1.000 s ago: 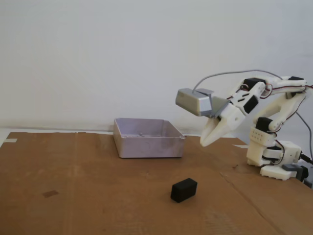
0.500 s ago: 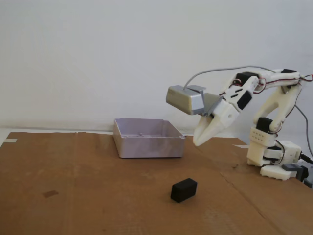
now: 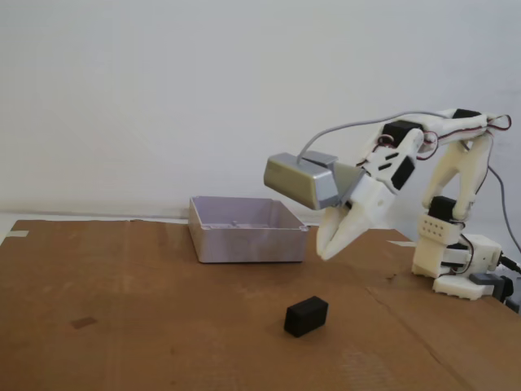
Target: Grasp a block and put it in the box.
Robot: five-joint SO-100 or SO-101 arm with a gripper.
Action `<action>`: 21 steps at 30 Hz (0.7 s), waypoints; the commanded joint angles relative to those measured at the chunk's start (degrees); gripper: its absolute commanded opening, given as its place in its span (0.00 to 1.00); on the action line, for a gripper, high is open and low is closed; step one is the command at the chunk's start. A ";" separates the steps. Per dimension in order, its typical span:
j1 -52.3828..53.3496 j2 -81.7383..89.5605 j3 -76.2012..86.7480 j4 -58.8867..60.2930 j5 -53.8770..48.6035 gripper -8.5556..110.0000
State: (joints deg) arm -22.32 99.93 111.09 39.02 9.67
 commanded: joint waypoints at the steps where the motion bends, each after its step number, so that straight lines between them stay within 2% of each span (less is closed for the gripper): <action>1: -1.41 0.00 -8.79 -2.46 -0.70 0.07; 21: -0.26 -1.58 -9.32 -1.85 -0.79 0.07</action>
State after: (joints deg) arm -23.99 96.77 108.72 39.02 9.58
